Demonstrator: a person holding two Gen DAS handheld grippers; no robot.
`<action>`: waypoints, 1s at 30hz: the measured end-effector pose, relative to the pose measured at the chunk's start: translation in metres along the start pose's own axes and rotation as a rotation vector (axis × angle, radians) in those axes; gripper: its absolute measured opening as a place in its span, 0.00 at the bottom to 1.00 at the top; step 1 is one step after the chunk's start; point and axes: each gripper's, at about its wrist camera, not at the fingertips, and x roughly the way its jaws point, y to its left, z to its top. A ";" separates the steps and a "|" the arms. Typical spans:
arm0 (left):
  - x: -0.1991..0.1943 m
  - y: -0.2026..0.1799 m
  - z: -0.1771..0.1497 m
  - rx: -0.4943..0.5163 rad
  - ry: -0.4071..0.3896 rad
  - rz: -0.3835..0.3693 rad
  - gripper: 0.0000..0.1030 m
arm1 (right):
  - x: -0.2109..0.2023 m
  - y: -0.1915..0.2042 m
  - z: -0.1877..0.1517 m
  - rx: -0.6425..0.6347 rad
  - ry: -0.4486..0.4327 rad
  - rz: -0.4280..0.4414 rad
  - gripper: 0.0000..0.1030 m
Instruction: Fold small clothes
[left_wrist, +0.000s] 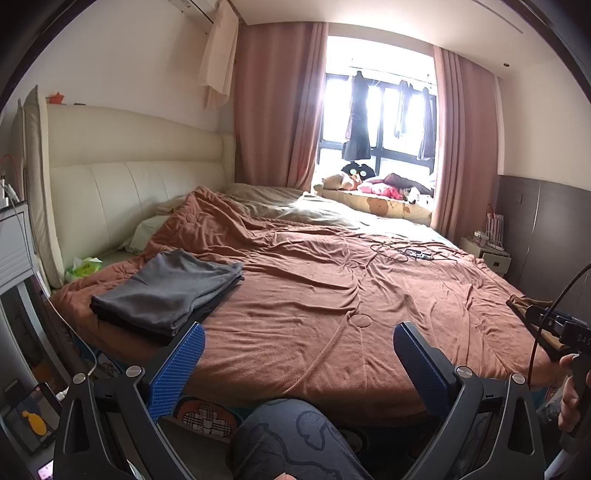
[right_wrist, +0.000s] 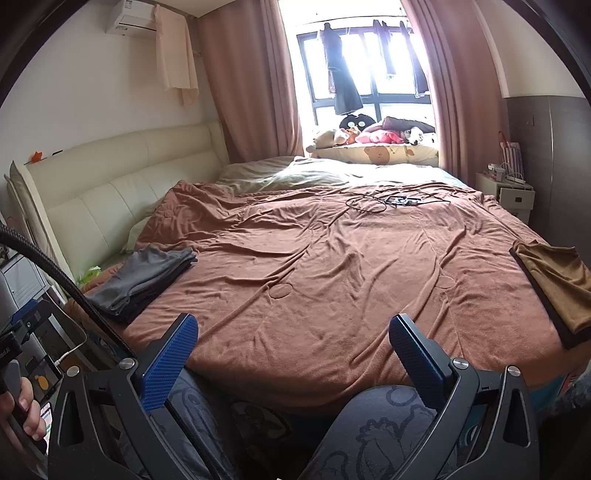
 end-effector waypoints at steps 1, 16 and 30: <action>0.001 0.000 0.000 0.000 0.003 0.000 1.00 | 0.001 -0.001 0.001 -0.005 0.003 -0.001 1.00; -0.002 0.004 -0.001 0.007 -0.013 0.032 1.00 | 0.007 0.004 0.005 -0.044 0.001 0.005 1.00; 0.005 0.018 0.003 -0.015 -0.031 0.044 1.00 | 0.033 0.004 0.015 -0.034 0.023 0.015 1.00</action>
